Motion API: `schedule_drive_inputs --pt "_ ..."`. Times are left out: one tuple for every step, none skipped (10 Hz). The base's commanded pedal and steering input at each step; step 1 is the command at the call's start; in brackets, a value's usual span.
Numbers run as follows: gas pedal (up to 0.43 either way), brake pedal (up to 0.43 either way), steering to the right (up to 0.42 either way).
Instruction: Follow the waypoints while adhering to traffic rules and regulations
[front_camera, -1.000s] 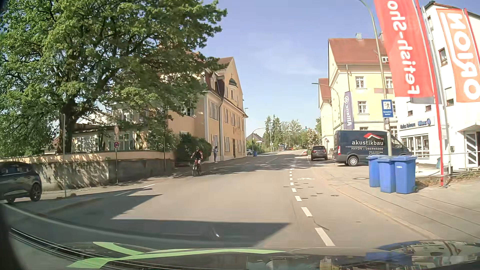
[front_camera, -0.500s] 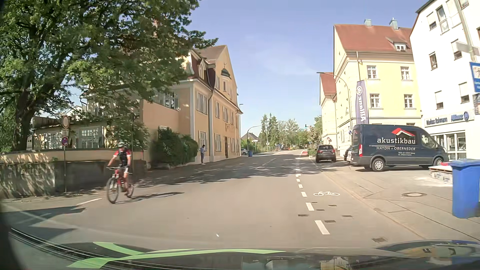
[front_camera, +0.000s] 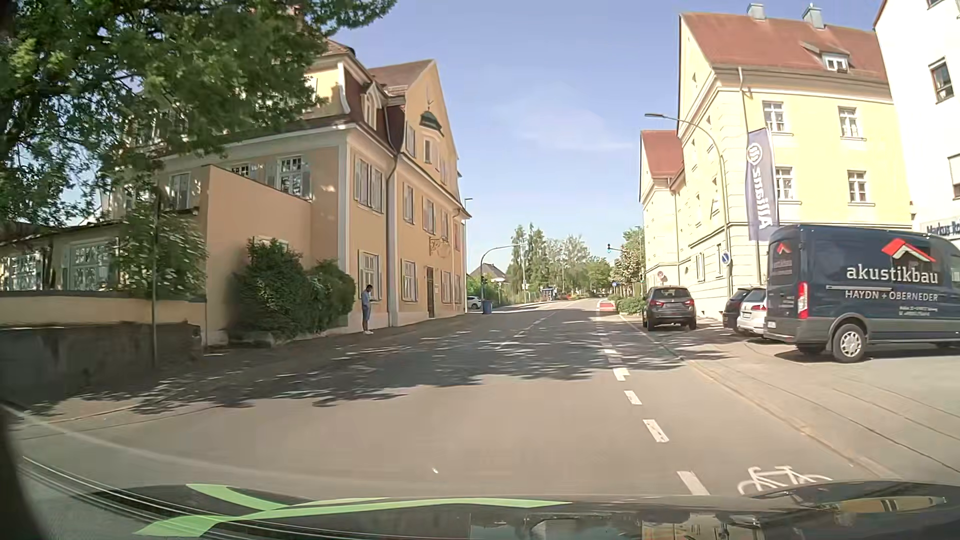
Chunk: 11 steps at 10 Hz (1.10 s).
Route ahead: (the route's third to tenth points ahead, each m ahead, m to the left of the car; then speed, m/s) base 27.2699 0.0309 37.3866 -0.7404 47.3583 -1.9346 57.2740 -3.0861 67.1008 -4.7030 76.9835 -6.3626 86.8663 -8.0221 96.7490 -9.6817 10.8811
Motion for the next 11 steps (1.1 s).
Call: schedule_drive_inputs --pt "0.087 0.000 0.019" --pt "0.087 0.000 0.019" --pt "0.087 0.000 0.019" --pt "0.087 0.000 0.019" --pt "0.087 0.000 0.019" --pt "0.087 0.000 0.020" --pt "0.087 0.000 0.019" --pt "0.087 0.000 0.019" --pt "0.087 0.000 0.019" --pt "0.087 0.000 0.019" --pt "0.087 0.000 0.015"
